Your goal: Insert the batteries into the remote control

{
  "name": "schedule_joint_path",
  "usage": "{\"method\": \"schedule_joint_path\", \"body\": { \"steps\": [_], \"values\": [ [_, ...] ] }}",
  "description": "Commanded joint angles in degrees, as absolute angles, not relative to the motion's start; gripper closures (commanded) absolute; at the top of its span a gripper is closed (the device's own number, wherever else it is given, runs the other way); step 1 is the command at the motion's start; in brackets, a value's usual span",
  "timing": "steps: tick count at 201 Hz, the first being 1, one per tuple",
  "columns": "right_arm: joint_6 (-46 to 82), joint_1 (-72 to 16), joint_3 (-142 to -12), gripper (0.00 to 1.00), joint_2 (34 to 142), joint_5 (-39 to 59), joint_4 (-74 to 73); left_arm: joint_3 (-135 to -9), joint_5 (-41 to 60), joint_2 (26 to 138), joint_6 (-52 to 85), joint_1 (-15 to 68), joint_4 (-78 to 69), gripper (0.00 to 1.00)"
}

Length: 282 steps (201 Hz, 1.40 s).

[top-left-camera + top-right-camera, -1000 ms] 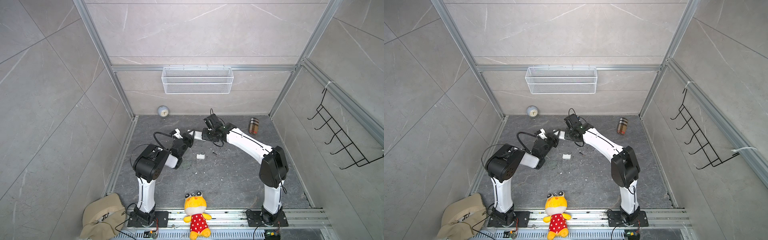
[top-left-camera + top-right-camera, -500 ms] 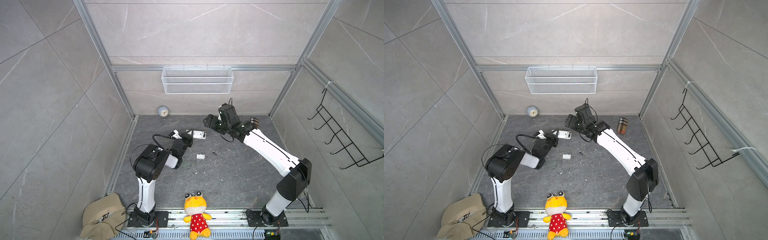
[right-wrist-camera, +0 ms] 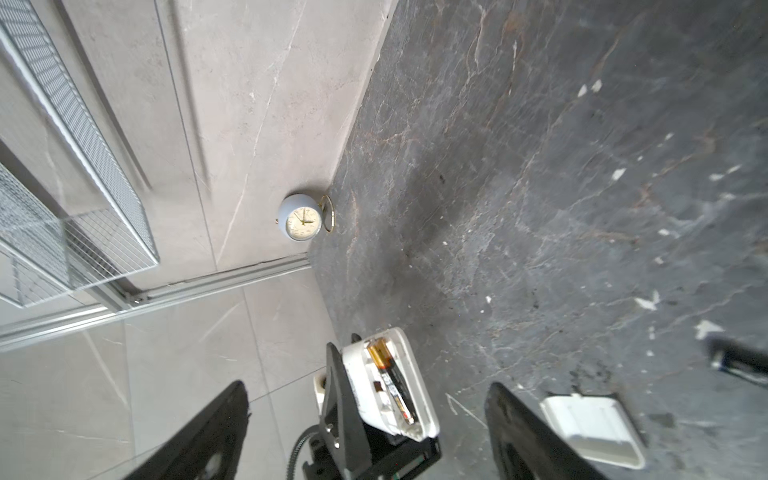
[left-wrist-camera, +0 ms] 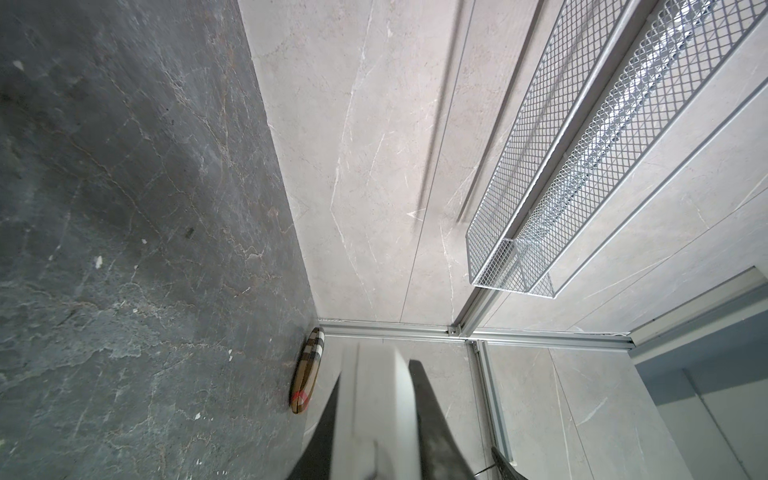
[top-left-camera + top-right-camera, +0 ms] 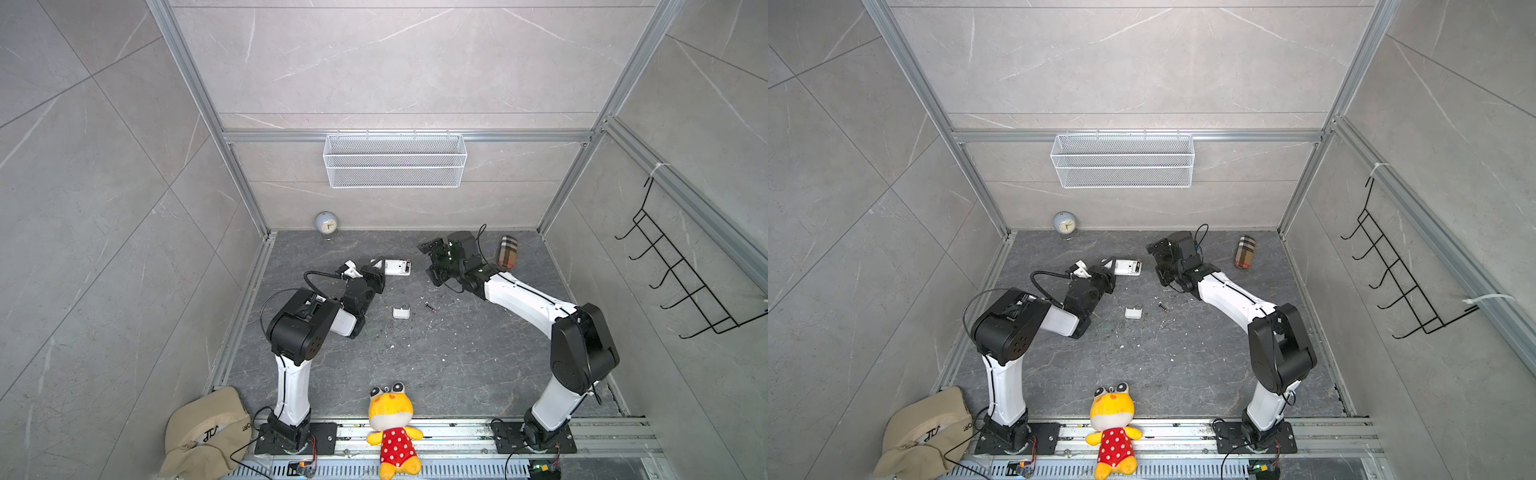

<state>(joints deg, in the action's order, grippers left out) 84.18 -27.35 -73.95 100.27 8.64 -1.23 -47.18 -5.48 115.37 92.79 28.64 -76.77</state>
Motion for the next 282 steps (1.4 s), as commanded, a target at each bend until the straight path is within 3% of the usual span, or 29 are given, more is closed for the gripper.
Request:
{"method": "schedule_joint_path", "body": {
  "steps": [1,154,238,282],
  "values": [
    [93.6,-27.4,-71.4,0.11,102.3,10.6,-9.8,-49.3,-6.1,112.4,91.8,29.0,-81.1,0.96],
    [110.9,-30.7,-66.8,0.11,107.6,10.1,-25.4,-50.4,-6.2,113.7,90.6,29.8,-81.1,0.96],
    [113.0,-31.0,-65.4,0.32,107.0,8.8,-26.9,-50.6,-6.4,113.6,89.9,30.1,-81.1,0.97],
    [113.6,-31.0,-65.4,0.36,107.7,9.0,-28.0,-50.3,-6.6,113.3,89.8,30.0,-81.1,0.97]
  ]
}}
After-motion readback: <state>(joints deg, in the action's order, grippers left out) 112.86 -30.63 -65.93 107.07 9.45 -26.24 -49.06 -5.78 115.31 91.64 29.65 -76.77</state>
